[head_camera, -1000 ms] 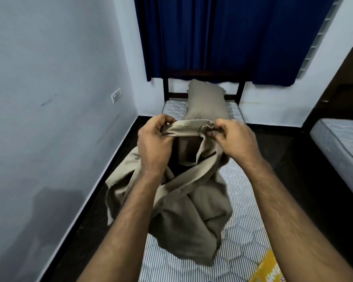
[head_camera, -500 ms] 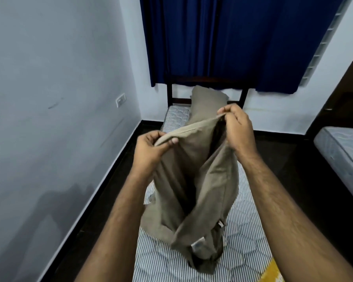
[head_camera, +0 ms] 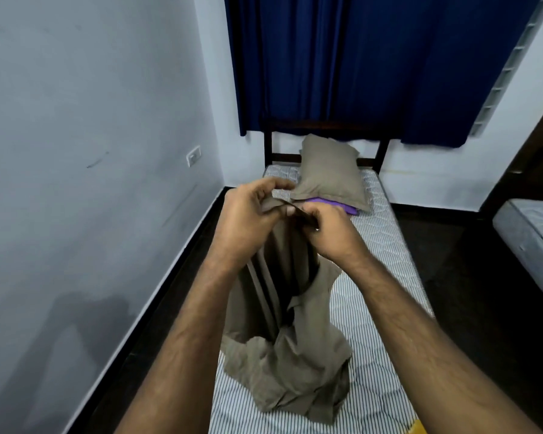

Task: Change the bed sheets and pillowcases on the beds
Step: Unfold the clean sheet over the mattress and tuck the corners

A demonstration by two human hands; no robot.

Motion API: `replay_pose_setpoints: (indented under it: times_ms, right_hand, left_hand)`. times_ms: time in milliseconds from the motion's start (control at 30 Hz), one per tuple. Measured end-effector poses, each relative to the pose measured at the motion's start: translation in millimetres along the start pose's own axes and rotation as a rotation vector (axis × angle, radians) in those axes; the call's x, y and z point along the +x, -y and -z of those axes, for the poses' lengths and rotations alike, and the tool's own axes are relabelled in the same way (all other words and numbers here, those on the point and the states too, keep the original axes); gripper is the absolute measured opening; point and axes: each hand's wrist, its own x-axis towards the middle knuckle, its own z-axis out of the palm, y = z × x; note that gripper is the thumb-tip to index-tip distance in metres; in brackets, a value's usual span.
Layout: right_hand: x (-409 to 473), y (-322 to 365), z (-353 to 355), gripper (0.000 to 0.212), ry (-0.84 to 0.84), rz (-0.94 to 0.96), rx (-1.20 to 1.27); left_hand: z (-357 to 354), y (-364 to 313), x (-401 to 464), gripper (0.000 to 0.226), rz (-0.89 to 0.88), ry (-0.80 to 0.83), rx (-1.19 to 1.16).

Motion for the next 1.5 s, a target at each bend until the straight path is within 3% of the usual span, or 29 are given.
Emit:
replay_pose_setpoints:
  times_ms: [167,267,333,433,467,533,600,667,733,833,933,1000,1067,1133,1233,1333,1433,1500]
  right_hand:
    - [-13,-27,-27,0.013,-0.066,-0.243,-0.146]
    - [-16,-26,-22,0.017,-0.076,-0.377,-0.324]
    - [-9,-18,-9,0.029,-0.138,-0.398,-0.385]
    - [6,13,15,0.013,-0.264,-0.233,-0.178]
    - [10,27,21,0.021,-0.258,-0.164,-0.073]
    - [16,51,26,0.031,-0.106,-0.055,0.080]
    - [18,59,26,0.027,0.054,-0.011,0.143]
    - [19,49,27,0.026,0.030,-0.026,0.116]
    - [16,32,30,0.034,-0.064,-0.089,0.090]
    - [1,30,34,0.034,-0.012,-0.129,0.433]
    - [-7,45,37,0.023,0.062,-0.182,0.825]
    - [-13,49,42,0.017,0.166,-0.115,1.037]
    - [-16,48,46,0.020,0.322,0.014,1.051]
    - [-13,31,41,0.021,0.361,-0.009,0.839]
    - [-3,2,30,0.005,0.135,-0.103,0.228]
    - [-6,-4,30,0.025,-0.334,-0.279,-0.240]
    - [-8,9,43,0.034,-0.749,-0.183,-0.274]
    - [-6,11,50,0.032,-0.827,-0.011,-0.255]
  left_hand:
    - [3,-24,-11,0.019,-0.215,-0.303,0.013]
    - [9,-15,-11,0.019,-0.120,-0.386,-0.106]
    - [12,2,-8,0.039,0.028,-0.246,-0.103]
    - [6,21,-12,0.110,0.170,0.123,0.288]
    - [0,24,-16,0.119,0.192,0.200,0.354]
    - [-12,24,-21,0.102,0.259,0.214,0.226]
    - [-19,27,-20,0.061,0.299,0.113,0.143]
    - [-13,22,-15,0.038,0.256,0.021,0.416]
    - [-2,10,-12,0.032,0.203,-0.048,0.669]
    - [11,-13,-7,0.037,0.132,-0.081,0.684]
    - [4,-12,-6,0.020,0.150,-0.166,0.554]
    - [-1,-7,-6,0.013,0.190,-0.123,0.327]
    - [-5,-2,-6,0.018,0.198,-0.039,0.101]
    - [-7,1,-4,0.015,0.192,-0.015,-0.111]
    - [-5,4,-5,0.005,0.148,0.006,-0.206]
    - [-4,7,-9,0.020,0.155,0.099,0.157]
    - [-6,5,-17,0.025,0.252,0.209,0.684]
    - [-4,6,-18,0.021,0.323,0.174,0.791]
